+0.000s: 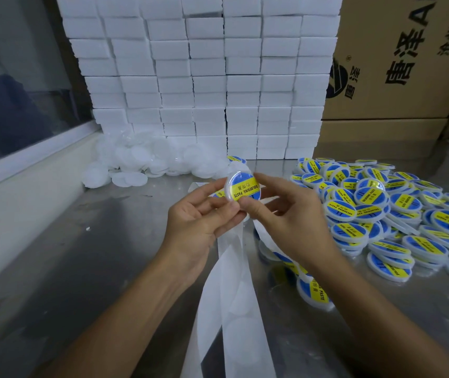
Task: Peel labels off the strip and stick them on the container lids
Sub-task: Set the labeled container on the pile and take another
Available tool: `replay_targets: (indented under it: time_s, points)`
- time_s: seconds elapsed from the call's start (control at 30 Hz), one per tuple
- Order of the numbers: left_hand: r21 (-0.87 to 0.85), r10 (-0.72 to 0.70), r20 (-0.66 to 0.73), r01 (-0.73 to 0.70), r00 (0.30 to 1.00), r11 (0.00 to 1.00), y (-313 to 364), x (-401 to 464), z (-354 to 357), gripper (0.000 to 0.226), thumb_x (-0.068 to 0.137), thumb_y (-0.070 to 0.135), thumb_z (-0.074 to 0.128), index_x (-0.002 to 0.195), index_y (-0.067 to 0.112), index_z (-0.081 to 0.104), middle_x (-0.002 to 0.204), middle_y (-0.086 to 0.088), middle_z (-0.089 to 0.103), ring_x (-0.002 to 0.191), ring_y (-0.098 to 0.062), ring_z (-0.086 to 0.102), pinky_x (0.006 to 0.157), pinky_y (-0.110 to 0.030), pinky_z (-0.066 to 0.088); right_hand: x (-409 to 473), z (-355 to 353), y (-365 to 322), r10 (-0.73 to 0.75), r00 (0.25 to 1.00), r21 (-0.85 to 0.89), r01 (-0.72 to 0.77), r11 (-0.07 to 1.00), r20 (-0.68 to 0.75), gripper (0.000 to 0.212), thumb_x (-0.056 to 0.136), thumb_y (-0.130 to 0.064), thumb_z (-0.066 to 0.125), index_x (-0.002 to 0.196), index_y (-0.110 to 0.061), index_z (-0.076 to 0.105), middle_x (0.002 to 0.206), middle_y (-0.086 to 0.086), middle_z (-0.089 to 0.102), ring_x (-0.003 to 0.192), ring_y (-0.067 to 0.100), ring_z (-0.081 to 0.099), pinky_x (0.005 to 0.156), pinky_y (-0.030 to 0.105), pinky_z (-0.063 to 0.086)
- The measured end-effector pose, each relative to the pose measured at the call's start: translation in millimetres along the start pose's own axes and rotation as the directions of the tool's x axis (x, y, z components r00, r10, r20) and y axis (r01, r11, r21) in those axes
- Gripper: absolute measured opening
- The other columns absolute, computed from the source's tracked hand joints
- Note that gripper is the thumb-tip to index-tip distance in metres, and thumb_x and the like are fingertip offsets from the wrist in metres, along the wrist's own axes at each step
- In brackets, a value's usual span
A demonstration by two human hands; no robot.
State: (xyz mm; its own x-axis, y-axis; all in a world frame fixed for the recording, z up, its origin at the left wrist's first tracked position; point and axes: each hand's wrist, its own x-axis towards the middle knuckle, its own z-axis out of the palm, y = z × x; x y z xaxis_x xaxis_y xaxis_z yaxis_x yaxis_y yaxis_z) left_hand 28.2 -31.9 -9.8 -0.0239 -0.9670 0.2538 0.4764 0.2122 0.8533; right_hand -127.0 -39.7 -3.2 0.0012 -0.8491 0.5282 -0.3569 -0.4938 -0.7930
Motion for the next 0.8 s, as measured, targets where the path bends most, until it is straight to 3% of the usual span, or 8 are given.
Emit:
replay_targets:
  time_s: [0.07,0.13,0.3,0.4,0.53,0.7,0.8]
  points:
    - [-0.016,-0.022,0.024,0.022,0.999,1.000,-1.3,-0.6,1.2,0.046,0.073,0.005,0.065,0.118,0.005,0.063,0.104,-0.014,0.074,0.098,-0.026,0.072,0.077,-0.027,0.057,0.5,0.6,0.5,0.041,0.998,0.092,-0.045,0.995,0.042,0.050,0.077,-0.027,0.080,0.124,-0.017,0.065,0.098,0.005,0.073,0.074,0.020,0.073,0.074,0.042,0.060]
    - [-0.013,-0.032,0.052,0.033,0.998,0.999,-1.9,-0.6,1.0,0.040,0.077,0.007,0.062,0.117,0.007,0.064,0.105,-0.013,0.074,0.099,-0.024,0.071,0.076,-0.026,0.057,3.0,-1.5,1.1,0.064,0.998,0.204,-0.068,0.977,0.026,0.045,0.075,-0.019,0.081,0.117,-0.011,0.067,0.091,0.014,0.073,0.074,0.026,0.072,0.072,0.041,0.061]
    - [0.037,-0.043,0.081,0.040,0.996,0.998,-2.4,-1.0,-0.1,0.034,0.076,0.009,0.060,0.110,0.014,0.067,0.101,-0.008,0.075,0.093,-0.020,0.073,0.073,-0.025,0.058,4.4,-3.7,-2.6,0.039,0.998,0.339,-0.022,0.940,-0.044,0.013,0.089,-0.005,0.066,0.100,-0.001,0.068,0.071,0.013,0.071,0.050,0.011,0.060,0.052,0.021,0.053]
    - [0.042,-0.033,0.084,0.030,0.996,0.999,-4.0,-1.1,1.0,0.038,0.076,0.009,0.061,0.113,0.012,0.066,0.102,-0.009,0.075,0.094,-0.021,0.073,0.074,-0.025,0.058,3.3,-1.3,-2.3,0.037,0.997,0.299,-0.016,0.954,-0.065,0.012,0.089,-0.010,0.067,0.099,-0.005,0.070,0.072,0.005,0.072,0.052,0.013,0.062,0.053,0.021,0.053]
    - [0.026,-0.027,0.085,0.025,0.996,0.999,-3.8,-0.9,1.2,0.045,0.076,0.009,0.062,0.121,0.005,0.062,0.101,-0.013,0.075,0.093,-0.025,0.073,0.073,-0.026,0.058,-1.2,2.5,-6.3,0.102,0.995,0.269,-0.099,0.958,0.004,0.045,0.063,-0.040,0.080,0.099,-0.014,0.071,0.079,-0.003,0.074,0.062,0.022,0.068,0.058,0.026,0.058]
    - [0.102,-0.020,0.118,0.008,0.993,0.995,-5.9,-1.5,-1.0,0.034,0.077,0.011,0.061,0.111,0.013,0.069,0.101,-0.009,0.075,0.091,-0.022,0.073,0.074,-0.026,0.058,2.3,-2.4,-2.9,0.097,0.993,0.356,-0.068,0.932,-0.067,0.022,0.080,-0.017,0.076,0.085,0.002,0.068,0.062,0.001,0.071,0.045,0.010,0.061,0.045,0.017,0.047]
    - [0.120,-0.021,0.114,0.007,0.993,0.993,-5.6,-1.5,-1.3,0.038,0.078,0.011,0.060,0.115,0.009,0.066,0.104,-0.009,0.075,0.092,-0.024,0.073,0.075,-0.028,0.058,-0.3,-1.0,-3.0,0.098,0.993,0.268,-0.077,0.960,-0.066,0.028,0.076,-0.030,0.080,0.081,-0.006,0.067,0.066,0.003,0.071,0.046,0.015,0.063,0.044,0.022,0.049]
